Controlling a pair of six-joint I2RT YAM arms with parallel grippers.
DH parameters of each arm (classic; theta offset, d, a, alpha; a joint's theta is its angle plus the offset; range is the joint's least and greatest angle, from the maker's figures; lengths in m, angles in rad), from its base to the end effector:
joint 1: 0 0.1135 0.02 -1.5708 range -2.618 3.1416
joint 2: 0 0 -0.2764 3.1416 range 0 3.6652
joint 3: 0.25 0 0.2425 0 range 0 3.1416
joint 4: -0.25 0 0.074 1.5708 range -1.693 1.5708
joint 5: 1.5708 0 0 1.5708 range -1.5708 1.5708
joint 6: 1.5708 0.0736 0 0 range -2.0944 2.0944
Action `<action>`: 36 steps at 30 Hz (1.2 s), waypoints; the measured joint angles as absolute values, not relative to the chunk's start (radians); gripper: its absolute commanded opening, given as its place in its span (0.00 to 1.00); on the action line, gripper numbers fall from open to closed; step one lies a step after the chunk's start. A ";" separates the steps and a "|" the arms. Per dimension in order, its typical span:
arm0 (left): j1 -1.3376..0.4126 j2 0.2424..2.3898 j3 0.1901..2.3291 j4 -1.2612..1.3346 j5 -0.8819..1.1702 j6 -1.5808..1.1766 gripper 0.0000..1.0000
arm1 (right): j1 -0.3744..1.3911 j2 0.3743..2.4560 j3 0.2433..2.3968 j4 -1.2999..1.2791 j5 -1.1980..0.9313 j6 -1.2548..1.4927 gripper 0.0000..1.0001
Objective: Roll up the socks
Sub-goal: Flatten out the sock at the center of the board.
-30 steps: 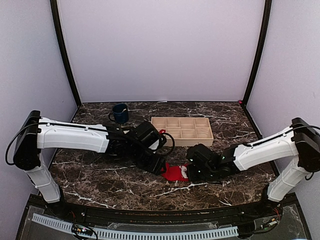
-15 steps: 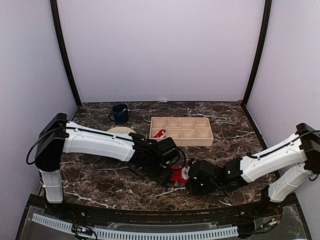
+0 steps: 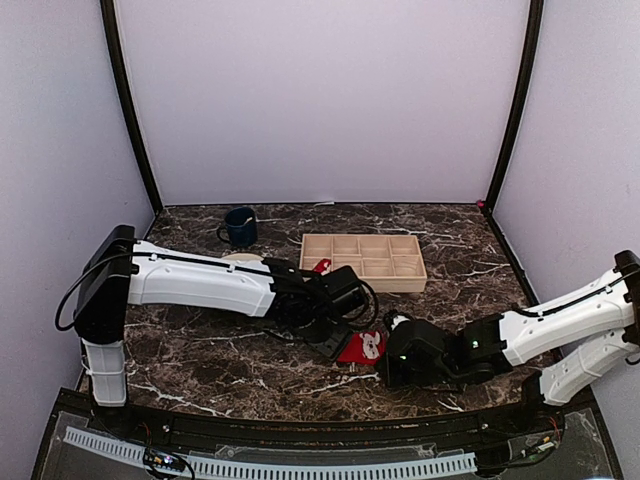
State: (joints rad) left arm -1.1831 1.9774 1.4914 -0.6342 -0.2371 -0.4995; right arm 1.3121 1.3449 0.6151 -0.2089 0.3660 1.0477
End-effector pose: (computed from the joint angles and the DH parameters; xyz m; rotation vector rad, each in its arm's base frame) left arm 0.1780 -0.3901 0.1797 0.8224 2.5281 -0.2431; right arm 0.0913 0.2422 0.1558 -0.1803 2.5086 0.5820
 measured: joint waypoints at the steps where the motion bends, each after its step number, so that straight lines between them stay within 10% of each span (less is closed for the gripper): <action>1: -1.183 1.980 1.493 -0.635 -0.240 -0.500 0.65 | 1.312 1.344 0.617 -0.211 0.372 1.039 0.24; 36: -1.183 2.024 1.395 -0.602 -0.465 -0.539 0.71 | 1.083 1.623 0.702 0.017 0.263 0.814 0.22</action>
State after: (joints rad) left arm -1.1831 2.0239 1.3952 -0.6018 -0.4652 -0.5388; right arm 1.0828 1.6234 0.7025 0.0174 0.2634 0.8139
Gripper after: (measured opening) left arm 0.695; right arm 0.225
